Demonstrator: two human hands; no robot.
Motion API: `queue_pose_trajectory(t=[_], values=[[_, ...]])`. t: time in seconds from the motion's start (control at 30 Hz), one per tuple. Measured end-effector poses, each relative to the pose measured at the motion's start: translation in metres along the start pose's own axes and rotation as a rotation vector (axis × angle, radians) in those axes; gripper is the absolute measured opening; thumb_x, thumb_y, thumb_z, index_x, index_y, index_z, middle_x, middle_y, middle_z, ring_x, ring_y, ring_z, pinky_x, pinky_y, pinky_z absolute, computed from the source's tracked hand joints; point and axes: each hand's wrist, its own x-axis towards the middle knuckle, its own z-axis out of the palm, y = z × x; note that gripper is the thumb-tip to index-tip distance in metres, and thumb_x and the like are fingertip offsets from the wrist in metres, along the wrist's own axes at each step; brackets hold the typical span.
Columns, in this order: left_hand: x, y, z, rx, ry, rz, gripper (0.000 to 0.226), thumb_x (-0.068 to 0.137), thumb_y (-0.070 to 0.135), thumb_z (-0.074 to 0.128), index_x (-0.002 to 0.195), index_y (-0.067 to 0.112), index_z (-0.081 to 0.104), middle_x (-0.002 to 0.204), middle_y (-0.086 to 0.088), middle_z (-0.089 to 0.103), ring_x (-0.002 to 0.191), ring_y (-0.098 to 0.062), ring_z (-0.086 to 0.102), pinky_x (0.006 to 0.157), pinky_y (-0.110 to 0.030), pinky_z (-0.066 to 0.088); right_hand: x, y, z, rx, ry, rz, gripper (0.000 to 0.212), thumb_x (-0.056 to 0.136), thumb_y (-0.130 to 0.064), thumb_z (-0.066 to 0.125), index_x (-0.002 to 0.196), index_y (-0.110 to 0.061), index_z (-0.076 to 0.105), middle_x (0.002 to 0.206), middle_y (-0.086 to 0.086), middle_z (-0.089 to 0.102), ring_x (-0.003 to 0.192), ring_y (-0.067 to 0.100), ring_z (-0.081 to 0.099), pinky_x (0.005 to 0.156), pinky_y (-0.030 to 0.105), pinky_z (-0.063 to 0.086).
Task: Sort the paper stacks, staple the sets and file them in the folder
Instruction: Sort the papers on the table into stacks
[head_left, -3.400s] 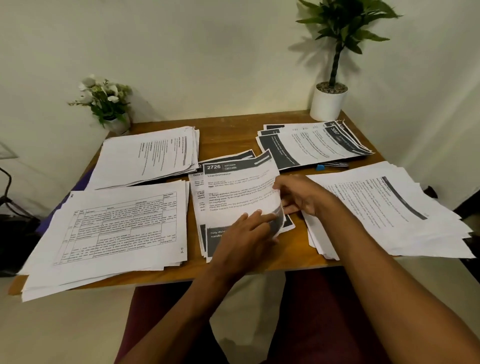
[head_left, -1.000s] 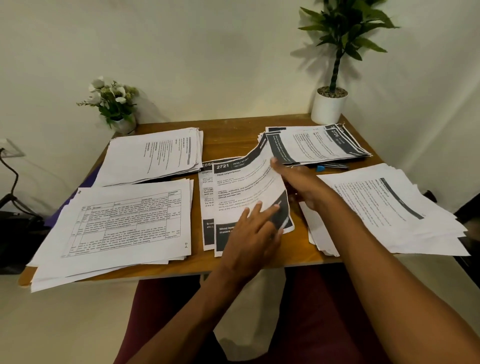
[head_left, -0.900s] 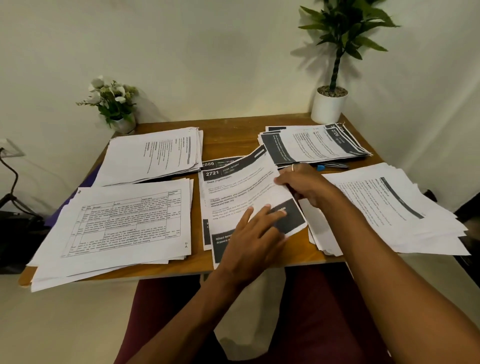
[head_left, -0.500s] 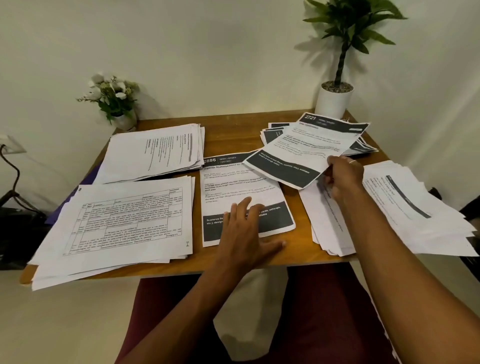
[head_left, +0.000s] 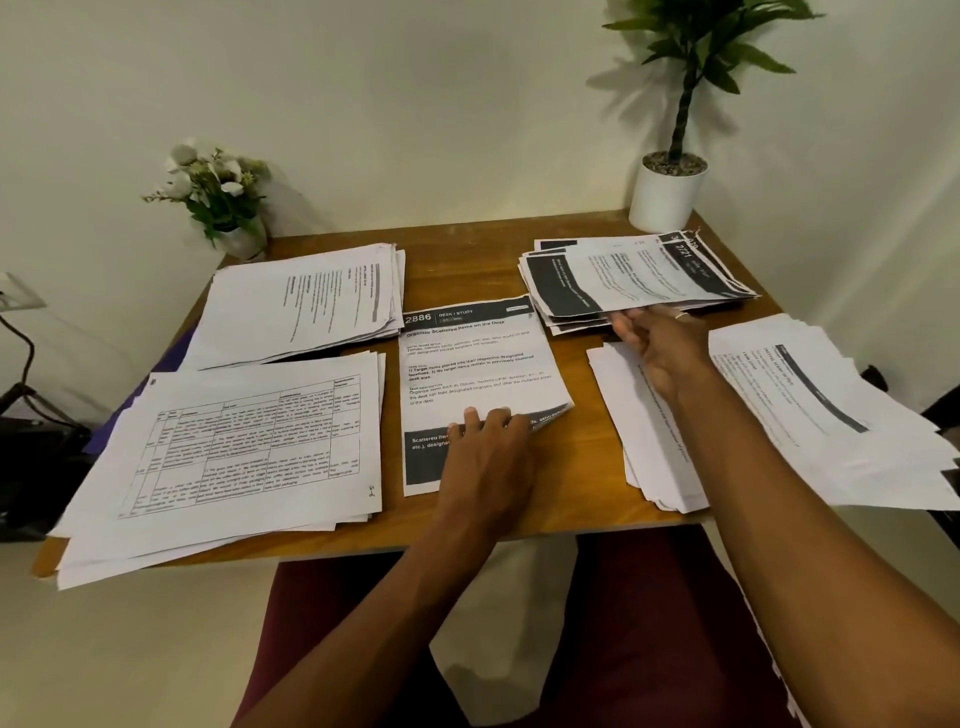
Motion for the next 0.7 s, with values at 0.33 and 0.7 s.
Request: queue_pose_trajectory(t=[0.33, 0.7], values=[[-0.014, 0.002, -0.003, -0.195, 0.05, -0.072, 0.054, 0.107, 0.01, 0.04, 0.159, 0.02, 0.027, 0.167, -0.005, 0.022, 0.154, -0.034, 0.017, 0.125, -0.049, 0.009, -0.037, 0.019, 0.006, -0.703, -0.207, 0.007, 0.027, 0.098, -0.035, 0.064, 0.1, -0.009, 0.072, 0.088, 0.009, 0.077, 0.063, 0.015, 0.065, 0.054, 0.023, 0.051], [-0.032, 0.004, 0.005, -0.318, 0.12, 0.059, 0.086, 0.092, 0.075, 0.002, 0.147, 0.03, 0.05, 0.16, -0.001, 0.039, 0.15, -0.033, 0.032, 0.121, -0.055, 0.022, -0.046, 0.026, 0.025, -0.633, -0.441, 0.149, 0.04, 0.09, -0.048, 0.072, 0.116, -0.019, 0.067, 0.106, 0.002, 0.078, 0.092, 0.02, 0.077, 0.086, 0.042, 0.062]])
